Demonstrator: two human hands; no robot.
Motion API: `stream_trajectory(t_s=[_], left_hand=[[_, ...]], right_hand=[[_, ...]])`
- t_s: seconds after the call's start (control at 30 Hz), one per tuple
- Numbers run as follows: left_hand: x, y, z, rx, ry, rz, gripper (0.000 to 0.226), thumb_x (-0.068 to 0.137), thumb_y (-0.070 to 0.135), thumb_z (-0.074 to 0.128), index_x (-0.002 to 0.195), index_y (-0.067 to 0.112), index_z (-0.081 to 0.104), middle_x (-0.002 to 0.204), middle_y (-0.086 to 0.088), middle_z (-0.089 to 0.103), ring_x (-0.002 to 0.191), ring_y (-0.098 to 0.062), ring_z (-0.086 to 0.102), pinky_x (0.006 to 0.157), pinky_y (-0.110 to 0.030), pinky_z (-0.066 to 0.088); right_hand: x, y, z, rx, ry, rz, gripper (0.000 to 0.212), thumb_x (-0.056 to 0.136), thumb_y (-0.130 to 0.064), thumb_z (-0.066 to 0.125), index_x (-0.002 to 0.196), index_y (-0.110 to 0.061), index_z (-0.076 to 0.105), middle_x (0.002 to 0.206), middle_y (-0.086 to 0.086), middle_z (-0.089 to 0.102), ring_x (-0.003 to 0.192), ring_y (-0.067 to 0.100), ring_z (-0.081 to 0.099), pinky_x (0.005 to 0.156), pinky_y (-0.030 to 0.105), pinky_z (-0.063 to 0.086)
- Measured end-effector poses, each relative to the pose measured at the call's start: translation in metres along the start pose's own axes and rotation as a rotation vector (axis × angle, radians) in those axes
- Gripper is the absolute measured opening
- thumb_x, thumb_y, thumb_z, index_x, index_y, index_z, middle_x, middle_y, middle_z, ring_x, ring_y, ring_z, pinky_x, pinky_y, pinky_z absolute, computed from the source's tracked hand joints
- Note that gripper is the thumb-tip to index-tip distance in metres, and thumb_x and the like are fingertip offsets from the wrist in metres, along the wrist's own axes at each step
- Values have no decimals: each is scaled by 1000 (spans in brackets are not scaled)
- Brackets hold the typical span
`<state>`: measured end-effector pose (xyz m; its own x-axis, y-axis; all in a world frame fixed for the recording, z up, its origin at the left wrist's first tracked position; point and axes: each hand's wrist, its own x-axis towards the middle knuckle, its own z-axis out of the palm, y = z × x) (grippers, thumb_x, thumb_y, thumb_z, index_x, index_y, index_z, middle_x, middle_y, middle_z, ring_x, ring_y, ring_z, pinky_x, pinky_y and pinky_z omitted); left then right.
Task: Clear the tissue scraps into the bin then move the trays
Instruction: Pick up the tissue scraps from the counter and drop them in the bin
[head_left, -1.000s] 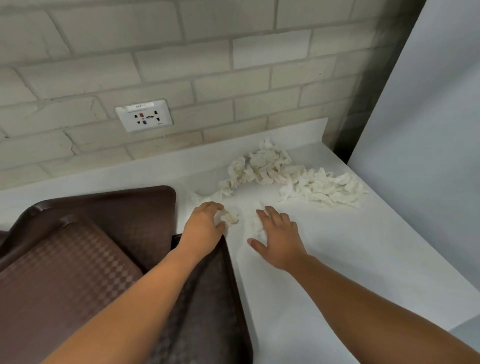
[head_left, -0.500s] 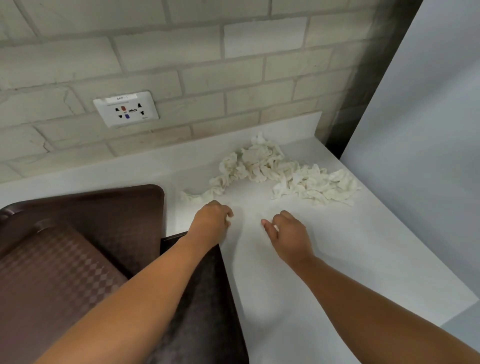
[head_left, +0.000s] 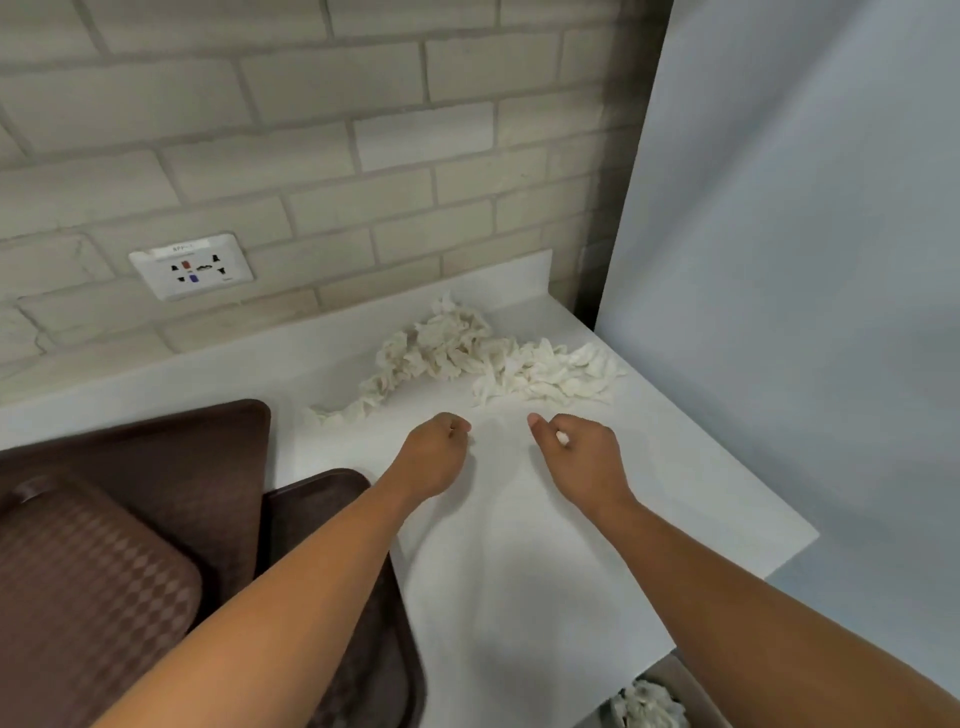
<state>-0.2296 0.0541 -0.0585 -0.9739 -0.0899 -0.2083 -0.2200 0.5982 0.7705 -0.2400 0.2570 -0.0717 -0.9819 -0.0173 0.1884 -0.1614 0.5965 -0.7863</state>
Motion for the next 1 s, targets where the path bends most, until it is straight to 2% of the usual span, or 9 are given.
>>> stream_trajectory(t_s=[0.07,0.13,0.2,0.3,0.4,0.67,0.77,0.9,1.0], left_hand=[[-13,20,19,-43,-4,9,32,100,28,39,97,12,66,102,0,63,89,-14,58,76,-26,41],[-28,43,41,-28,4,17,44,99,40,41,68,10,50,74,0,55,64,-14,49,63,-28,36],[-44,67,65,41,20,46,56,97,52,44,59,12,35,58,-2,41,53,-16,38,56,-29,32],[-66,96,105,76,-6,87,61,97,55,44,55,11,33,53,-3,40,51,-17,39,55,-30,33],[-93,118,147,92,-43,110,62,100,51,42,52,12,35,51,0,42,50,-16,41,53,-28,33],[-149,136,255,141,-219,108,57,103,44,36,56,11,37,57,-8,48,55,-21,46,57,-33,36],[-163,125,292,209,-291,123,52,104,35,36,58,13,39,61,-13,50,62,-26,50,62,-36,39],[-167,80,349,228,-337,81,60,103,38,41,48,13,35,46,-2,40,47,-19,41,56,-33,35],[-161,34,390,284,-383,56,55,103,38,40,57,10,47,58,-9,55,58,-24,53,61,-33,42]], right_hand=[[-10,2,-27,26,15,15,60,94,-48,56,52,-17,26,46,-7,24,47,13,26,53,31,28],[-22,8,-57,67,6,47,61,96,-46,53,51,-18,23,46,-7,22,47,13,25,53,31,27],[-37,17,-88,126,-19,85,60,97,-45,51,52,-18,23,47,-6,23,47,11,25,53,30,27],[-62,40,-130,156,-15,140,60,97,-48,50,52,-17,26,47,-6,27,46,10,28,52,27,29],[-90,68,-168,179,9,222,63,96,-53,48,50,-12,35,46,3,42,44,14,41,54,32,42],[-175,160,-228,152,45,379,61,98,-47,50,45,-24,28,45,-11,28,45,8,30,55,31,27],[-199,195,-230,150,62,500,67,99,-43,50,39,-22,26,39,-10,26,43,7,28,54,29,29],[-227,250,-208,90,31,620,63,101,-40,46,44,-21,26,42,-8,29,46,13,30,55,32,29],[-251,296,-177,17,-3,703,60,102,-40,41,46,-21,29,47,-3,32,49,14,33,55,32,28]])
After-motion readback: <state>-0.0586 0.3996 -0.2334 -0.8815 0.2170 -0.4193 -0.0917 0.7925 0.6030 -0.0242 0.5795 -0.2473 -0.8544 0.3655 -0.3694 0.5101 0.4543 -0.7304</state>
